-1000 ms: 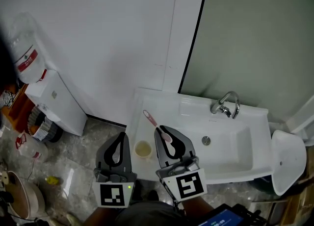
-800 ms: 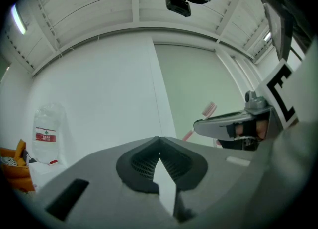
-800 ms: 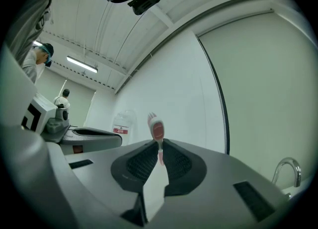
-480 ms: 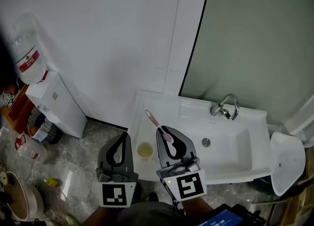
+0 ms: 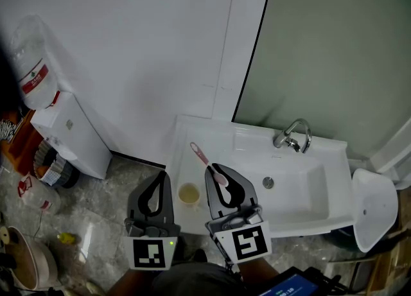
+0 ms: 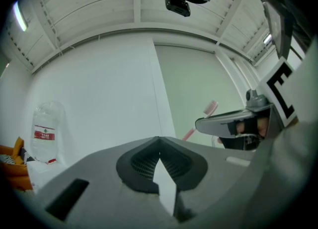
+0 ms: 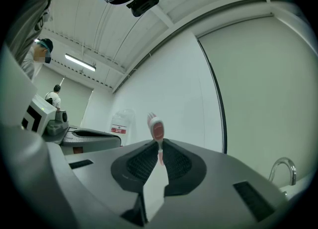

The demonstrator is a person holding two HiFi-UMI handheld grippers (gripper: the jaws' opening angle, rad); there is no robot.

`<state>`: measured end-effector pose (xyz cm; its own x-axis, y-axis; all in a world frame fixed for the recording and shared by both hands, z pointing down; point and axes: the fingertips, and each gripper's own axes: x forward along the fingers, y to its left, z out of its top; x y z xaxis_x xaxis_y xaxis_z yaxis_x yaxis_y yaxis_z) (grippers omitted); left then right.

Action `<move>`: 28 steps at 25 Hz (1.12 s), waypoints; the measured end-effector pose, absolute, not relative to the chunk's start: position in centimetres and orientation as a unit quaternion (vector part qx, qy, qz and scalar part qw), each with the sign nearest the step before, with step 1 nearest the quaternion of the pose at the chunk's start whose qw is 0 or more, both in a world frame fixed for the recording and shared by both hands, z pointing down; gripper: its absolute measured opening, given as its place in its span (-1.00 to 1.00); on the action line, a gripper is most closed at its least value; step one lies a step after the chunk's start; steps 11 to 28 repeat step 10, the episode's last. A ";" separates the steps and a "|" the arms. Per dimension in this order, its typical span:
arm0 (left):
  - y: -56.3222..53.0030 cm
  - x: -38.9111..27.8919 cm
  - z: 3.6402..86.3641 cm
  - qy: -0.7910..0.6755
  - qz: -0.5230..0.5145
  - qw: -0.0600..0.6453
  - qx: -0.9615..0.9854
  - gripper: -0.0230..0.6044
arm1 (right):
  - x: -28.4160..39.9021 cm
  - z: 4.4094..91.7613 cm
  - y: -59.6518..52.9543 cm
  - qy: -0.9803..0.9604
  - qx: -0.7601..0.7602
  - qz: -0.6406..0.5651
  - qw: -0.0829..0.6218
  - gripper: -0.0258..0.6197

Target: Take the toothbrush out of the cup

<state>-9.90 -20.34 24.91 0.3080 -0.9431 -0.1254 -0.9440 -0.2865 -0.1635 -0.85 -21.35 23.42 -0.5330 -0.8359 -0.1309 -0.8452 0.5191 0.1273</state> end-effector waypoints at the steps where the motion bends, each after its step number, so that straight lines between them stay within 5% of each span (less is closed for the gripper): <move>1: -20.3 -9.9 24.9 0.588 0.004 0.103 -0.803 -0.89 | -0.9 23.4 -21.3 0.871 -0.483 0.088 0.026 -0.81; 28: -20.9 -9.9 25.1 0.588 0.001 0.099 -0.803 -0.89 | -0.8 23.4 -21.8 0.871 -0.483 0.088 0.027 -0.81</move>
